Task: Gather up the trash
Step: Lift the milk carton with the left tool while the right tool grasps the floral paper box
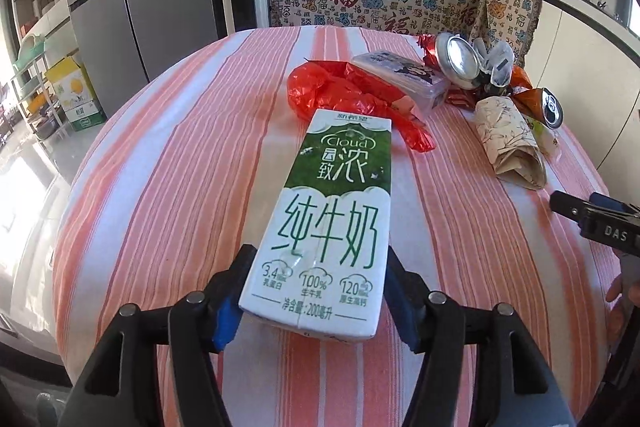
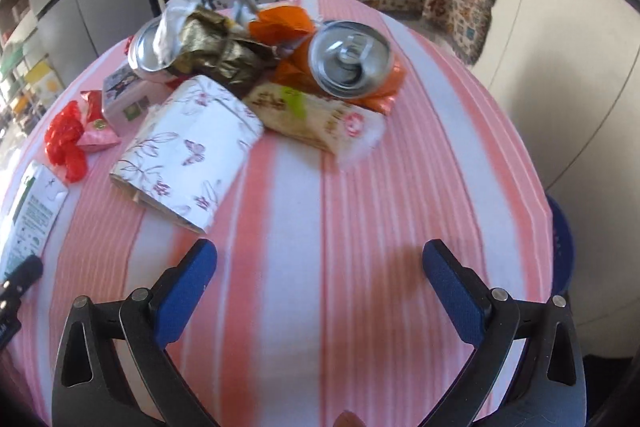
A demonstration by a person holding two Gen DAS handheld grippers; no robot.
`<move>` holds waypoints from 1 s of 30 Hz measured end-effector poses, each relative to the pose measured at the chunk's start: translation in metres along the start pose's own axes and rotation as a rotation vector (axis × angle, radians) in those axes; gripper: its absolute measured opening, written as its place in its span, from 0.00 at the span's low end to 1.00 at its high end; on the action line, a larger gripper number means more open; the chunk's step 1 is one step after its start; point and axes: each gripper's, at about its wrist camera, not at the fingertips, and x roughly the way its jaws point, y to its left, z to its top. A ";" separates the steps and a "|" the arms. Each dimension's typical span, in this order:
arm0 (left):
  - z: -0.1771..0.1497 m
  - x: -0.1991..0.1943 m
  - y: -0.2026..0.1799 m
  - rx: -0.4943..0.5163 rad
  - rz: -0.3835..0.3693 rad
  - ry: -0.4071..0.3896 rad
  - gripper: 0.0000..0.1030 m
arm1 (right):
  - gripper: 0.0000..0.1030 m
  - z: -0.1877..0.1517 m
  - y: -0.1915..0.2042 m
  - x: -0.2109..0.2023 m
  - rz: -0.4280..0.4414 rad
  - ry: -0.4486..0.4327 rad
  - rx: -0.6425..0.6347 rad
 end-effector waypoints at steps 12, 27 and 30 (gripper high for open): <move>0.011 0.015 -0.001 -0.034 0.050 0.051 0.97 | 1.00 -0.006 0.054 0.006 0.089 0.022 -0.147; 0.016 0.007 0.018 -0.053 -0.045 0.078 0.98 | 0.99 0.036 0.041 0.007 0.286 0.085 0.006; 0.028 0.003 0.025 -0.065 -0.083 0.085 0.98 | 0.99 0.062 0.056 0.025 0.271 0.148 0.039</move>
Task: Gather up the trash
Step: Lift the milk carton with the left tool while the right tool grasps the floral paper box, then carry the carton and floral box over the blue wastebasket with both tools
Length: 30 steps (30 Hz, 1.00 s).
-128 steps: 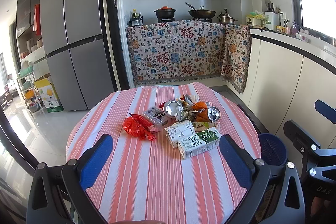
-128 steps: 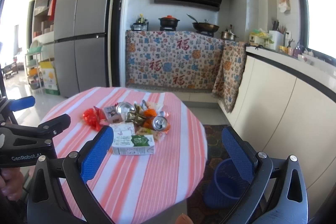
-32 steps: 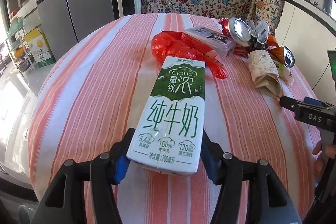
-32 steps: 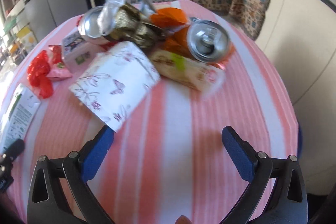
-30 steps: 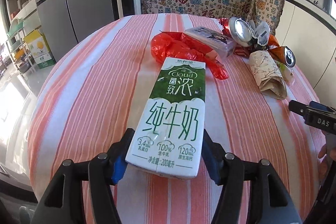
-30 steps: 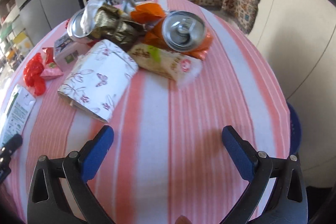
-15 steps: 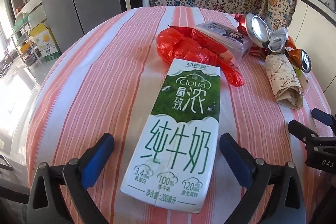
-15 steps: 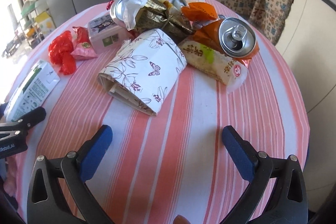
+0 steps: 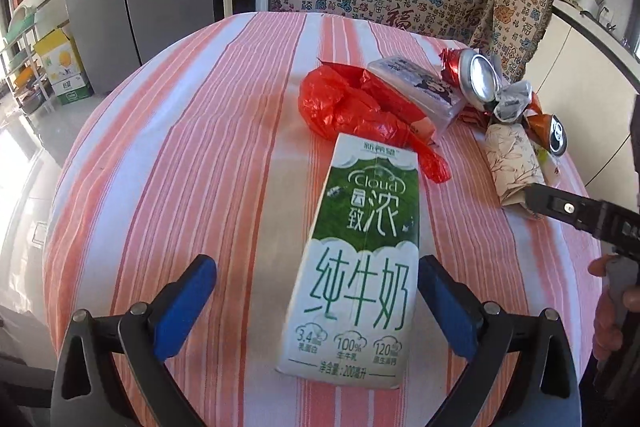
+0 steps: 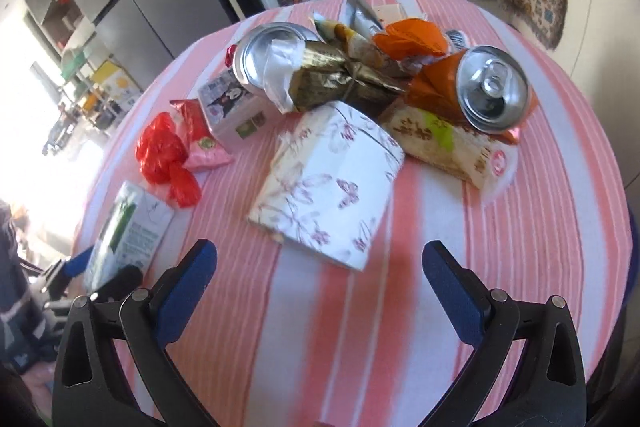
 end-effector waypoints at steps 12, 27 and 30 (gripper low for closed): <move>-0.006 -0.017 -0.020 0.091 -0.015 0.006 0.49 | 0.72 -0.015 -0.004 -0.025 0.037 0.025 -0.030; -0.013 -0.062 -0.166 0.218 -0.248 -0.065 0.48 | 0.72 -0.050 -0.136 -0.128 -0.008 -0.121 0.029; -0.001 -0.059 -0.226 0.289 -0.318 -0.067 0.48 | 0.72 -0.049 -0.189 -0.146 -0.090 -0.146 0.083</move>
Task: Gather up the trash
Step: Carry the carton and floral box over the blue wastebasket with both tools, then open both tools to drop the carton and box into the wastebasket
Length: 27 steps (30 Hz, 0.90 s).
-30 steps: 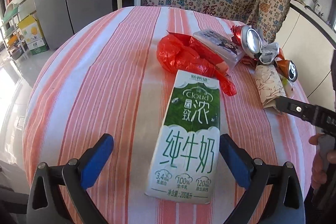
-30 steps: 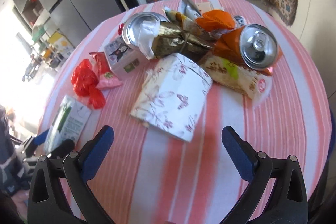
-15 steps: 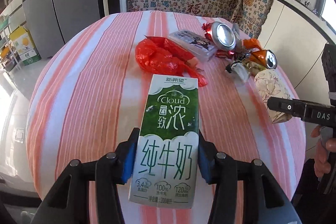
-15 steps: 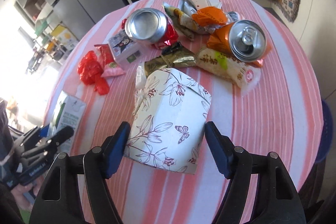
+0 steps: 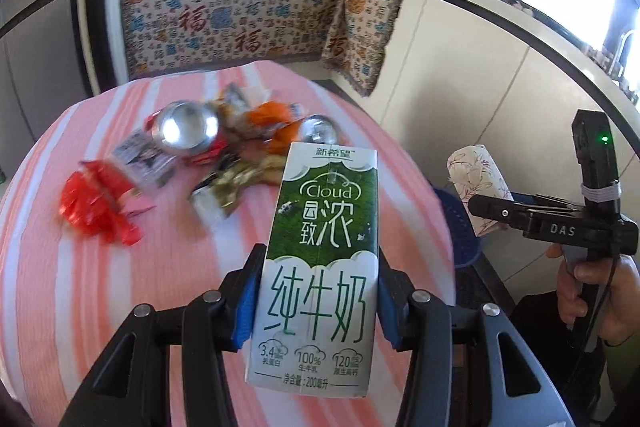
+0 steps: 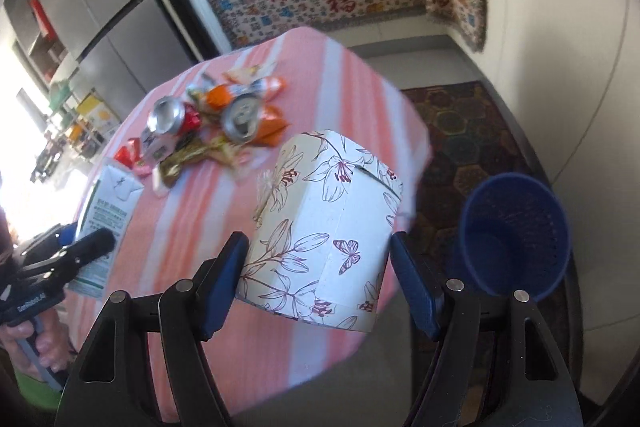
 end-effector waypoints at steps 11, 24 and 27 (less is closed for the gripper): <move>0.077 0.161 -0.204 0.166 -0.218 0.099 0.49 | 0.72 0.017 -0.175 0.018 -0.187 0.034 0.121; 0.079 0.327 -0.271 0.158 -0.243 0.232 0.49 | 0.72 0.018 -0.265 0.065 -0.165 0.093 0.281; 0.073 0.339 -0.267 0.153 -0.237 0.245 0.49 | 0.73 0.017 -0.276 0.068 -0.148 0.093 0.315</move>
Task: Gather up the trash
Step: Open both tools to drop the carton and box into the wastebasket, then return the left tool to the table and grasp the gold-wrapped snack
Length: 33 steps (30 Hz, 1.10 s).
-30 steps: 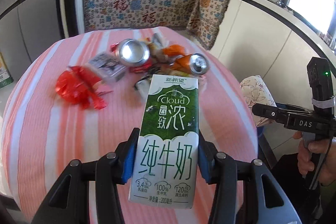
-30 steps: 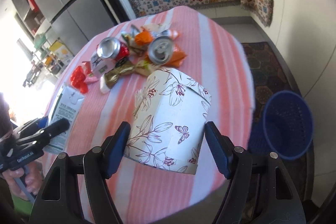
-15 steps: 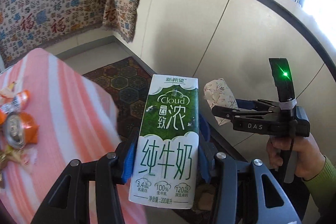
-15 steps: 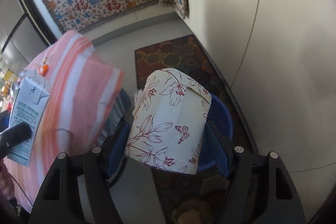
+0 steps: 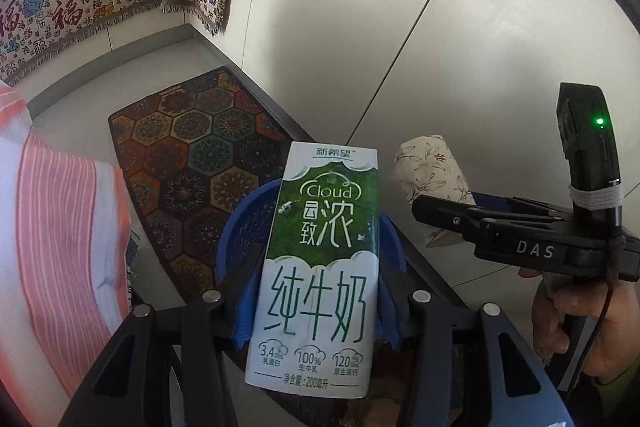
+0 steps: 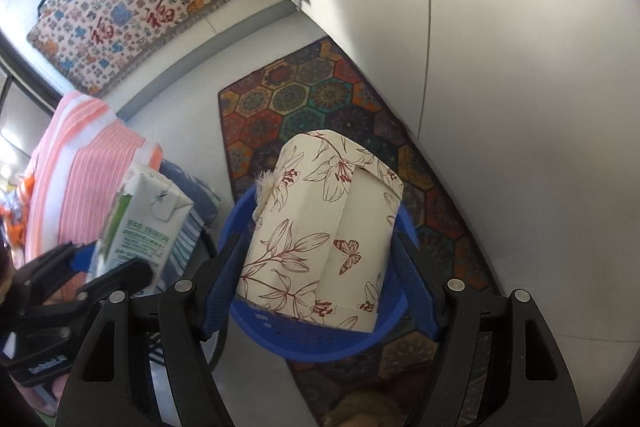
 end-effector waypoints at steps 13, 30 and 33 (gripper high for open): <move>0.002 0.013 0.001 -0.042 -0.005 -0.053 0.69 | 0.91 0.011 -0.004 -0.032 -0.014 -0.162 0.032; -0.156 -0.243 0.074 -0.118 0.308 -0.260 0.69 | 0.94 -0.092 0.249 -0.111 0.138 -0.441 -0.466; -0.189 -0.262 0.118 -0.196 0.428 -0.231 0.69 | 0.94 -0.130 0.304 -0.089 0.225 -0.340 -0.553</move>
